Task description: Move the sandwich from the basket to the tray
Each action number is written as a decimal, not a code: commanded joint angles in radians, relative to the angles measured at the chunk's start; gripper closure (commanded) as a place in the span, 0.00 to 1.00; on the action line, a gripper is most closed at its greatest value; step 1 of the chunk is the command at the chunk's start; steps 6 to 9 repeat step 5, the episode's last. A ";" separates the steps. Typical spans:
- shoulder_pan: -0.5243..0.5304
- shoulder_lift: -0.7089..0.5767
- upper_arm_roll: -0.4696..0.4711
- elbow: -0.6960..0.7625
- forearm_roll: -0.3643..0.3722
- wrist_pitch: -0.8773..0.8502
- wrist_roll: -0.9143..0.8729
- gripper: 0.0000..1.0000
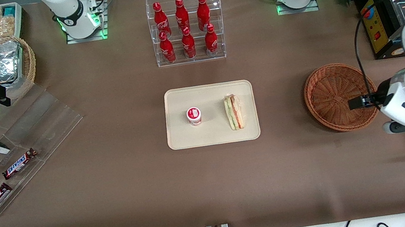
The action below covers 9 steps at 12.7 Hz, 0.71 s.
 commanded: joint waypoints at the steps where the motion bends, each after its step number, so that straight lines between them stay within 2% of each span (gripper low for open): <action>1: -0.011 -0.005 0.033 0.010 -0.053 -0.018 0.071 0.00; 9: -0.030 0.001 0.026 0.007 -0.050 -0.005 0.072 0.00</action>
